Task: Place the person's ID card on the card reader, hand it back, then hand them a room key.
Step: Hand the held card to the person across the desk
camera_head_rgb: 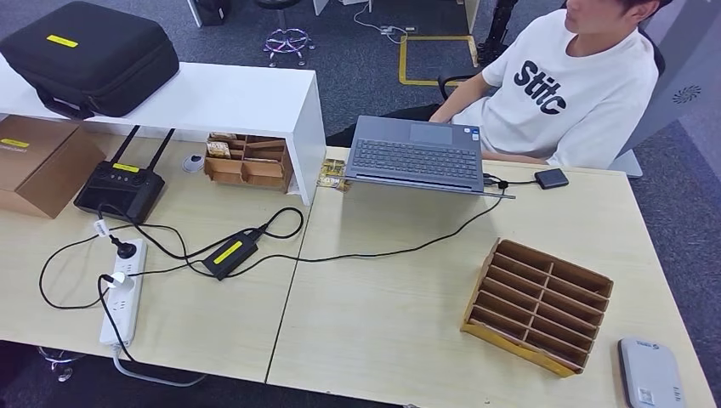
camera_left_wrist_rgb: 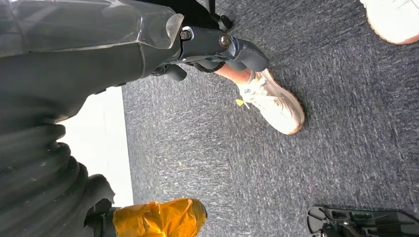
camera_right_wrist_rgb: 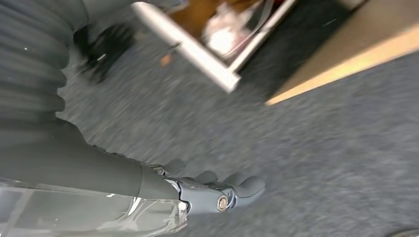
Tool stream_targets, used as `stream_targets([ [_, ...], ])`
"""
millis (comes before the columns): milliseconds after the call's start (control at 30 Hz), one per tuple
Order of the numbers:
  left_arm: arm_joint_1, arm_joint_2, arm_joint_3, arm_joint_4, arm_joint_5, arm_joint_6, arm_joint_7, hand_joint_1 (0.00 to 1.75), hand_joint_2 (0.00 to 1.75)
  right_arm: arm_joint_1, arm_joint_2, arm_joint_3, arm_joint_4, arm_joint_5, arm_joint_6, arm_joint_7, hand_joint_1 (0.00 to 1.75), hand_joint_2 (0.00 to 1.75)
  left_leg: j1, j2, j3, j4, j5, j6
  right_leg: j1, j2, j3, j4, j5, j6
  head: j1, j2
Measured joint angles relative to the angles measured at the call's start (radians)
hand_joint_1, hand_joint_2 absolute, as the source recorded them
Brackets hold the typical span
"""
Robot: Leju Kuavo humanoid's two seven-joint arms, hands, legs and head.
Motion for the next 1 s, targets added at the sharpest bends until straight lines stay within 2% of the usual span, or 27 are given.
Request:
stream_targets([
  [133,0.0,-0.004,0.01,0.0,0.0,0.004,0.004,0.0,1.75,-0.016,0.032,0.001,0.047,0.051,-0.129,0.027,0.0,1.75,0.0,0.001,0.0,0.0,0.0,0.0,0.0,0.001,0.0,0.0,0.0,0.0,0.0,0.0],
  [233,0.0,-0.006,0.016,0.0,0.0,0.013,0.009,0.0,1.75,-0.035,0.053,-0.002,0.086,0.034,-0.166,0.057,0.0,1.75,0.0,0.001,0.0,0.0,0.0,0.0,0.0,0.001,0.0,0.0,0.0,0.0,0.0,0.0],
  [300,0.0,-0.007,0.018,0.0,-0.001,0.023,0.016,0.0,1.75,-0.051,0.062,-0.014,0.115,-0.016,-0.137,0.096,0.0,1.75,0.0,0.002,0.0,0.0,0.0,0.0,0.0,0.001,0.0,0.0,0.0,0.0,0.0,0.0],
  [367,-0.001,-0.008,0.021,0.0,-0.002,0.028,0.021,0.0,1.75,-0.068,0.067,-0.026,0.145,-0.05,-0.062,0.148,0.0,1.75,0.0,0.002,0.0,0.0,0.0,0.0,0.0,0.002,0.0,0.0,0.0,0.0,0.0,0.0],
  [500,-0.001,-0.009,0.028,0.0,0.006,0.065,-0.002,0.0,1.75,-0.096,0.067,-0.012,0.196,0.038,0.095,0.258,0.0,1.75,0.0,0.002,0.001,0.0,0.0,0.0,0.0,0.002,0.0,0.0,0.0,0.0,0.0,0.0],
  [567,-0.002,-0.013,0.042,0.0,0.036,0.165,-0.039,0.0,1.75,-0.104,0.067,0.022,0.212,0.123,0.147,0.295,0.0,1.75,0.0,0.002,0.001,0.0,0.0,0.0,0.0,0.002,0.0,0.0,0.0,0.0,0.0,0.0],
  [700,-0.011,-0.041,0.104,-0.003,0.143,0.529,-0.112,0.0,1.75,-0.105,0.067,0.134,0.23,0.278,0.178,0.303,0.0,1.75,0.0,0.002,0.001,0.0,0.0,0.0,0.0,0.002,0.0,0.0,0.0,0.0,0.0,0.0],
  [733,-0.014,-0.048,0.122,-0.003,0.163,0.587,-0.126,0.0,1.75,-0.105,0.067,0.157,0.233,0.295,0.172,0.301,0.0,1.75,0.0,0.002,0.001,0.0,0.0,0.0,-0.001,0.002,0.0,0.0,0.0,0.0,0.0,0.0],
  [800,-0.019,-0.061,0.151,-0.003,0.184,0.639,-0.139,0.0,1.75,-0.105,0.067,0.192,0.237,0.325,0.15,0.3,0.0,1.75,-0.001,0.001,0.0,0.0,0.0,0.0,-0.001,0.001,0.0,0.0,0.0,0.0,0.0,0.0],
  [867,-0.024,-0.072,0.17,-0.002,0.181,0.61,-0.123,0.0,1.75,-0.106,0.067,0.233,0.239,0.37,0.134,0.305,0.0,1.75,-0.001,0.001,0.0,0.0,0.0,0.0,-0.001,0.001,0.0,0.0,0.0,0.0,0.0,0.0],
  [900,-0.026,-0.073,0.174,-0.001,0.163,0.54,-0.099,0.0,1.31,-0.107,0.067,0.256,0.24,0.396,0.138,0.311,0.0,1.75,0.0,0.001,0.0,0.0,0.0,0.0,-0.001,0.002,0.0,0.0,0.0,0.0,0.0,0.0],
  [933,-0.027,-0.071,0.174,-0.001,0.135,0.433,-0.067,0.0,0.87,-0.108,0.066,0.282,0.241,0.426,0.15,0.321,0.0,1.75,0.0,0.002,0.0,0.0,0.0,0.0,-0.001,0.002,0.001,0.0,0.0,0.0,0.0,0.0],
  [1000,-0.026,-0.053,0.157,0.0,0.06,0.152,-0.008,0.0,0.87,-0.114,0.062,0.333,0.244,0.486,0.192,0.351,0.0,1.75,0.0,0.002,0.0,0.0,0.0,0.0,-0.001,0.002,0.001,0.0,0.0,0.0,0.0,0.0],
])
